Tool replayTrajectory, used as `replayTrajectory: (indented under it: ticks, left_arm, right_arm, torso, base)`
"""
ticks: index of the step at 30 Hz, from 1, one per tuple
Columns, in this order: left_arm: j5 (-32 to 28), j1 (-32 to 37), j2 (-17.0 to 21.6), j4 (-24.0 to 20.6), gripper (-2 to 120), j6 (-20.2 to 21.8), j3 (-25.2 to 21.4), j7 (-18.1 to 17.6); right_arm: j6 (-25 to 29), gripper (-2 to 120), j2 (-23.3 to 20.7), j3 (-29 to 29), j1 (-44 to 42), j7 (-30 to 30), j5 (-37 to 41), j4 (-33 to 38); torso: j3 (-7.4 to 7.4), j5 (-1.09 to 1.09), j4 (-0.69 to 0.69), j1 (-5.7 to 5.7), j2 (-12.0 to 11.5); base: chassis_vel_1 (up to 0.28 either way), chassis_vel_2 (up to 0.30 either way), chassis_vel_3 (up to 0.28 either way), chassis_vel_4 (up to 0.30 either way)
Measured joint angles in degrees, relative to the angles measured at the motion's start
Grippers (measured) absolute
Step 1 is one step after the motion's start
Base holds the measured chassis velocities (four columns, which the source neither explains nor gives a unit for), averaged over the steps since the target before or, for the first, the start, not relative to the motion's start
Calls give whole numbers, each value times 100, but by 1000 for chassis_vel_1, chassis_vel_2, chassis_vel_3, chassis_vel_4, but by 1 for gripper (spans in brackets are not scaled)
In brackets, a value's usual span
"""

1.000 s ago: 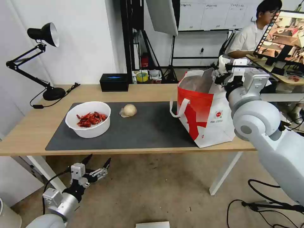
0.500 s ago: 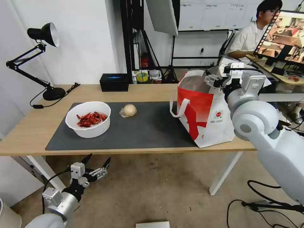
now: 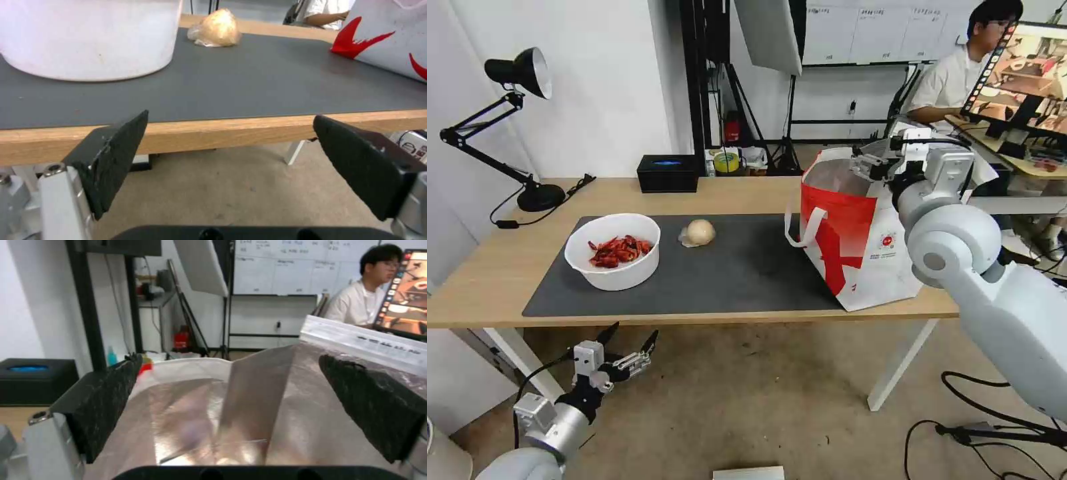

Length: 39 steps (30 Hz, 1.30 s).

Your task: Pick up the trash from the table and place it into the takeout bag.

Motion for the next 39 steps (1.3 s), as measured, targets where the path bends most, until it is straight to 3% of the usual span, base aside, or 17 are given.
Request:
replayTrajectory:
  ticks: [14,26,30,39]
  left_arm:
    - [7,7,-34,2,100,-19,-35,0]
    - [5,-52,3,-5,100,-55,-28,2]
    - [4,-58,3,-4,100,-57,-28,3]
    - [9,-64,-33,26,100,-80,2,10]
  right_arm:
    - [793,100,-191,247,-1073,-1121,-719,842]
    - [1680,100,-312,975,-3140,-2106,-1812,1647]
    - [1806,100,-298,1040,-3394,-2172,-1923,1714]
    - [2683,100,41,1112,-4504,-2571,-2572,1522]
  torso:
    - [0,1,-1,0,0]
    - [-1,1,-1,-1,0]
    - [-1,0,0,-1,0]
    - [-1,0,0,0,0]
  base:
    - [0,0,0,0]
    - [0,0,0,0]
    - [0,0,0,0]
    - [0,0,0,0]
